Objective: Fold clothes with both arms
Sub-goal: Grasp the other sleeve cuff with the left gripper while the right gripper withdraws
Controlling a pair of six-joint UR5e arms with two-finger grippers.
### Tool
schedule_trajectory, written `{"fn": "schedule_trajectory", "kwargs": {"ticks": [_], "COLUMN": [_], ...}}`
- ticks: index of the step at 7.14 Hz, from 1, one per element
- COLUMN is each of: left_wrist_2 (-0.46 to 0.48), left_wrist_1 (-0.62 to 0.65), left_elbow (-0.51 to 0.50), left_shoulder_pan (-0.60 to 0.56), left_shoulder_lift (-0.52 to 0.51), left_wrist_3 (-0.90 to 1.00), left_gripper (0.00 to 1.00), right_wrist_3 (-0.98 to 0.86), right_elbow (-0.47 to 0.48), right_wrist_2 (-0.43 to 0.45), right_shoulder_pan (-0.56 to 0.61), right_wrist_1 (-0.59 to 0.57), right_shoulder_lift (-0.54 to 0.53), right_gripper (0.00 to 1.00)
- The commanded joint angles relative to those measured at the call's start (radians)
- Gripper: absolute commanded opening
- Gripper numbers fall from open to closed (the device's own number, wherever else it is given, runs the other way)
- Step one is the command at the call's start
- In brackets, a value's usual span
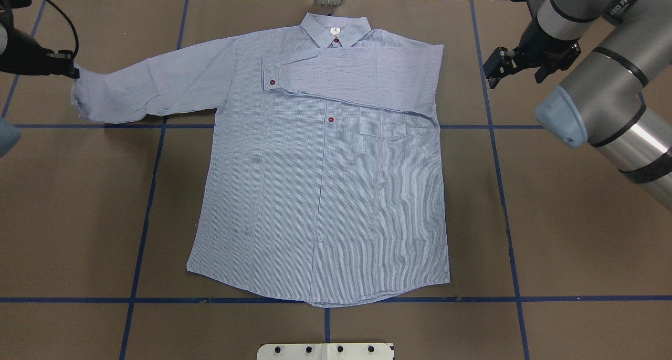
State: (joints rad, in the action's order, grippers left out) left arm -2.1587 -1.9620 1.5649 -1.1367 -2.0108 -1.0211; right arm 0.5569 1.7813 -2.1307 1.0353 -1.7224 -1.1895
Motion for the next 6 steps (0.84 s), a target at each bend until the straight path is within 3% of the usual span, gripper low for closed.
{"fn": "schedule_trajectory", "kwargs": {"ticks": [1, 4, 6], "left_wrist_2": [-0.050, -0.050, -0.049], "left_wrist_1": [0.048, 0.022, -0.140], "left_elbow": [0.000, -0.139, -0.294], "left_shoulder_pan": [0.072, 0.207, 0.245], "left_shoulder_lift": [-0.158, -0.432, -0.535], "left_wrist_3": [-0.239, -0.500, -0.609], "left_gripper": [0.00, 0.00, 0.00], "right_wrist_3": [-0.083, -0.106, -0.106], "right_elbow": [0.076, 0.083, 0.081], "right_wrist_2": [-0.005, -0.014, -0.012], "right_shoulder_pan": [0.035, 0.077, 0.077], "right_wrist_1": [0.001, 0.000, 0.000], "right_shoulder_lift": [-0.112, -0.151, -0.154], "right_gripper": [1.00, 1.00, 1.00]}}
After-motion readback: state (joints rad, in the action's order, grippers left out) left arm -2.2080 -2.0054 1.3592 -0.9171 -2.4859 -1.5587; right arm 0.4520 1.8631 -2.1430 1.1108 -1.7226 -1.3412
